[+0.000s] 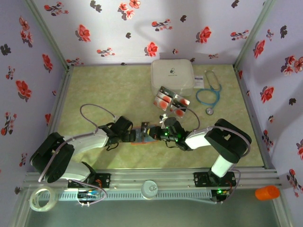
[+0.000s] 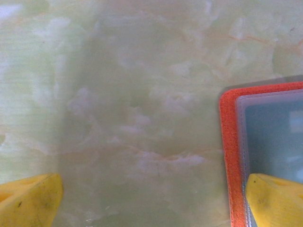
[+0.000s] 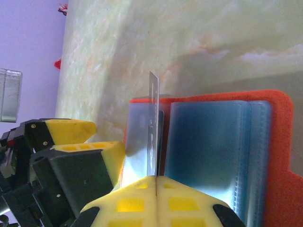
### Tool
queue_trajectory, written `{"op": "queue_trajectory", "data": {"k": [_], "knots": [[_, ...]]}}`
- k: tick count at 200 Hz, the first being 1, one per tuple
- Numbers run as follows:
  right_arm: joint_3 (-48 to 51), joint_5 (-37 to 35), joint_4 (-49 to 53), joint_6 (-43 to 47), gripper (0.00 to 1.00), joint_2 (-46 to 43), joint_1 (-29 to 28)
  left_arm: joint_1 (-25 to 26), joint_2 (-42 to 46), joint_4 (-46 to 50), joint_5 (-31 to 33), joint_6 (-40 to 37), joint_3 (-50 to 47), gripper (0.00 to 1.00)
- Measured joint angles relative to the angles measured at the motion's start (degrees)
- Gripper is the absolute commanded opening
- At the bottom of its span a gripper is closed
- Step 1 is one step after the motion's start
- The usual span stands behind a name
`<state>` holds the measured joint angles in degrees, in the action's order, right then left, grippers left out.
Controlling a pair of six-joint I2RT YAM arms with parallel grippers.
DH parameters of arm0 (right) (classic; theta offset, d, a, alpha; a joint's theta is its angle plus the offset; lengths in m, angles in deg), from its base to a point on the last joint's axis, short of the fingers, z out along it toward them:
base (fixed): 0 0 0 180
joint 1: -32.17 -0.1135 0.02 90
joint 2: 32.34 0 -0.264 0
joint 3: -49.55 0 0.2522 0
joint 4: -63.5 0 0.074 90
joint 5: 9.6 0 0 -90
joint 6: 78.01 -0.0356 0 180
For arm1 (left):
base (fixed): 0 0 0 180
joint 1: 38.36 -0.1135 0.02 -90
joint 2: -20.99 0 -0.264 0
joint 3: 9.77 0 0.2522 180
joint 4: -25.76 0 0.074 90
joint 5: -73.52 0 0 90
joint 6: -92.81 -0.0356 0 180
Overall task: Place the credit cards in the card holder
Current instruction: Insert the credit card into the card slot.
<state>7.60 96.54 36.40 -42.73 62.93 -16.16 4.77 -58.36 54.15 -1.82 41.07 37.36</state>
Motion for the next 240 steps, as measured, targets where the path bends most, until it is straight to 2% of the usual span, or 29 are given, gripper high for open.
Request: {"op": "queue_trajectory", "data": {"k": [137, 240], "knots": [[-0.76, 0.48, 11.06, 0.31, 0.00, -1.97, 0.00, 0.00, -0.35, -0.28, 0.37, 0.17, 0.00, 1.00], [-3.17, 3.02, 14.12, 0.72, 0.00, -1.77, -0.02, 0.11, -0.59, -0.52, 0.79, 0.39, 0.00, 1.00]]}}
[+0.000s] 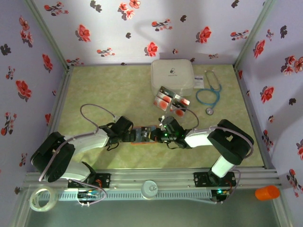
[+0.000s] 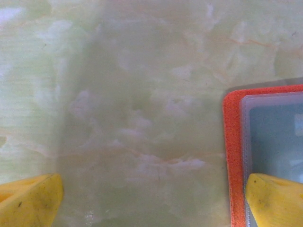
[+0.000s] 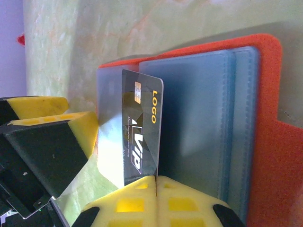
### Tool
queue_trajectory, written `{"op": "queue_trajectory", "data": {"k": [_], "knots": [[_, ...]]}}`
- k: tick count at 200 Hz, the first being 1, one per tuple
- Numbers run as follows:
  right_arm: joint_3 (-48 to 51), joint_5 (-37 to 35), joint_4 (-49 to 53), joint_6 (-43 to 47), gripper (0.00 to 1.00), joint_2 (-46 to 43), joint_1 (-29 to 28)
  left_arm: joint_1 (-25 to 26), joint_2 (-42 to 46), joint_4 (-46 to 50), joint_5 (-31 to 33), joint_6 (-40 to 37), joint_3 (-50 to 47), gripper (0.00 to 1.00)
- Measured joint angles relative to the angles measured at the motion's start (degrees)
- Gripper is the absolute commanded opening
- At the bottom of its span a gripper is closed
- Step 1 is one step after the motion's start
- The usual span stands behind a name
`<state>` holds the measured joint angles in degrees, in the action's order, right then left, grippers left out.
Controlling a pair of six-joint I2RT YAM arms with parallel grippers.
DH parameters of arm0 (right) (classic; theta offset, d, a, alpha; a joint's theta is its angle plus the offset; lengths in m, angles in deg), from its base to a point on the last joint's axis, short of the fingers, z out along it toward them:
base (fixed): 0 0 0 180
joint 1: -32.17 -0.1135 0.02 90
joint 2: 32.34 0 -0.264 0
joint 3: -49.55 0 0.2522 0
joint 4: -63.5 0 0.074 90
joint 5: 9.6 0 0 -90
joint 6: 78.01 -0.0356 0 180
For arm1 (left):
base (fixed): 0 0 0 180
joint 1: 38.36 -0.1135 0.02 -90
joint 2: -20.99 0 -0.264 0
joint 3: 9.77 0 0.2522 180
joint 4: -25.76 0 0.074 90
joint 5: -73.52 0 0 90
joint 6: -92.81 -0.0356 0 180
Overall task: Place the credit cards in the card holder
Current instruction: Insert the credit card into the card slot.
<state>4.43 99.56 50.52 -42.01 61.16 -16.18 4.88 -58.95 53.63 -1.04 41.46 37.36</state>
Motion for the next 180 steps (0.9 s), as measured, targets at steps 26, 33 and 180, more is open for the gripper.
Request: {"op": "queue_trajectory", "data": {"k": [26, 33, 180], "knots": [[-0.17, 0.44, 0.66, 0.39, 0.00, 0.00, -0.02, 0.00, -0.04, -0.11, 0.02, 0.00, 0.00, 1.00], [-0.24, 0.52, 1.01, 0.48, 0.00, 0.00, -0.02, 0.00, -0.04, -0.11, 0.02, 0.00, 0.00, 1.00], [-6.25, 2.71, 9.90, 4.44, 0.00, 3.08, 0.00, 0.00, -0.11, -0.24, 0.07, 0.02, 0.00, 1.00]]}}
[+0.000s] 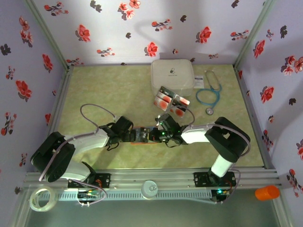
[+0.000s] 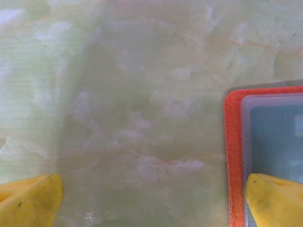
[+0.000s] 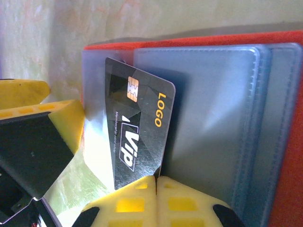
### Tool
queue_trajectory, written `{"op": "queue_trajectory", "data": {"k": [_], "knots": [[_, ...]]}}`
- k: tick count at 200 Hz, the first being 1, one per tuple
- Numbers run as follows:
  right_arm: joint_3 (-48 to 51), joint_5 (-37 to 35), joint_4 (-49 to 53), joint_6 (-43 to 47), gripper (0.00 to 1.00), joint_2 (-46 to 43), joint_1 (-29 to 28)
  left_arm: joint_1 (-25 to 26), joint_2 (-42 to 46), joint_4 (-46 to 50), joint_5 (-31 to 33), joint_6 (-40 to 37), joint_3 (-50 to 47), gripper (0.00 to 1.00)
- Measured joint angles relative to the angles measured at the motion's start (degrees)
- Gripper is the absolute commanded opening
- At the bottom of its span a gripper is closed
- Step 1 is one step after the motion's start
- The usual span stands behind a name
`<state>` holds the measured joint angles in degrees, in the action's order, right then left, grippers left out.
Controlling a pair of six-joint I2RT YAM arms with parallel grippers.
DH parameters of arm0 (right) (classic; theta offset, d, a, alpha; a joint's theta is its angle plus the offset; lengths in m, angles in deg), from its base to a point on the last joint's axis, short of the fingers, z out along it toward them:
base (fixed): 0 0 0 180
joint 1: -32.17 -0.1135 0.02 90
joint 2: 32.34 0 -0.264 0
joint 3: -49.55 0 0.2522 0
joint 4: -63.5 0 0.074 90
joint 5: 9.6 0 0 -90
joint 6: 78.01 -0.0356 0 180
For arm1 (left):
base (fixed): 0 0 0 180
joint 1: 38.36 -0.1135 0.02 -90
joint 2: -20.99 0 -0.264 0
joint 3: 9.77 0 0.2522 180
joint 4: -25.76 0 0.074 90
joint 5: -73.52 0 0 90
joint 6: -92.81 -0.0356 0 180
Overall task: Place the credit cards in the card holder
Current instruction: Insert the credit card into the card slot.
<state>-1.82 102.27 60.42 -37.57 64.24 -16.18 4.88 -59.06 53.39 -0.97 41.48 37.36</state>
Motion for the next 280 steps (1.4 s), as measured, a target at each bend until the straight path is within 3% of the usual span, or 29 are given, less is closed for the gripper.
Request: {"op": "queue_trajectory", "data": {"k": [280], "knots": [[-6.25, 5.38, 14.21, 6.58, 0.00, -1.29, 3.78, 0.07, -0.13, -0.39, 0.20, 0.02, 0.00, 1.00]]}}
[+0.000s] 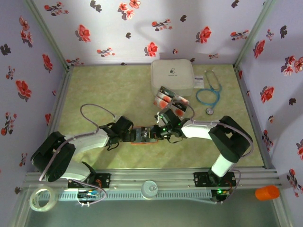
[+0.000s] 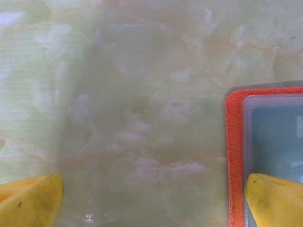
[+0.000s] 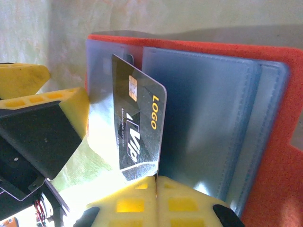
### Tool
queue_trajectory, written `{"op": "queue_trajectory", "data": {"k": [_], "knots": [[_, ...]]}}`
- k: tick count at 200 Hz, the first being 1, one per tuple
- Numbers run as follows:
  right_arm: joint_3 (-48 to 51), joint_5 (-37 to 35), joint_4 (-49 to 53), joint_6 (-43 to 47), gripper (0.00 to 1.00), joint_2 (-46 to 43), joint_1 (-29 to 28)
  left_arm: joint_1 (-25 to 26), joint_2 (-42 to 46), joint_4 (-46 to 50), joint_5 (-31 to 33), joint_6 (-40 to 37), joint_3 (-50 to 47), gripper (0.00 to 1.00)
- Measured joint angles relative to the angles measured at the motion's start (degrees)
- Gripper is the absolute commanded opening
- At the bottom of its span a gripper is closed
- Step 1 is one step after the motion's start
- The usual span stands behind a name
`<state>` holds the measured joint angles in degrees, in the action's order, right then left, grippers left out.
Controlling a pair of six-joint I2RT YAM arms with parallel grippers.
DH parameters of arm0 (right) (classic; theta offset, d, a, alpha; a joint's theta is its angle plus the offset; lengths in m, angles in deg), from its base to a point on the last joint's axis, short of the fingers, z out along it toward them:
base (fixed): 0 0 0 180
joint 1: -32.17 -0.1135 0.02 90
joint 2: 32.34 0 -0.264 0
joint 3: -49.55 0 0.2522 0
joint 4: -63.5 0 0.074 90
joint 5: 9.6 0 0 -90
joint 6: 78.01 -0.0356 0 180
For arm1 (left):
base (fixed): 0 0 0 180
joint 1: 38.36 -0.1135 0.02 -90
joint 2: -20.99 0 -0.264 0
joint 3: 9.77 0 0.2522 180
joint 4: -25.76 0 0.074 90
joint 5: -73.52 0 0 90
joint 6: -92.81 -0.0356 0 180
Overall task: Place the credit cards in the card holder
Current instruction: Insert the credit card into the card slot.
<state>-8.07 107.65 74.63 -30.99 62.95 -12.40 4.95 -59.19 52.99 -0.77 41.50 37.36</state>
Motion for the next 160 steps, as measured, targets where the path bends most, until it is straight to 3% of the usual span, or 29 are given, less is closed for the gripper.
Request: {"op": "queue_trajectory", "data": {"k": [82, 118, 160], "knots": [[-1.66, 1.36, 2.10, 0.55, 0.00, 2.16, 0.46, 0.09, -0.02, -0.20, 0.02, 0.00, -0.07, 1.00], [-1.86, 1.57, 2.10, 0.39, 0.15, 2.25, 0.46, 0.11, 0.00, -0.35, 0.17, 0.00, -0.11, 1.00], [-1.86, 1.55, 2.10, 0.37, 0.23, 2.25, 0.46, 0.15, 0.00, -0.39, 0.22, 0.00, -0.11, 1.00]]}}
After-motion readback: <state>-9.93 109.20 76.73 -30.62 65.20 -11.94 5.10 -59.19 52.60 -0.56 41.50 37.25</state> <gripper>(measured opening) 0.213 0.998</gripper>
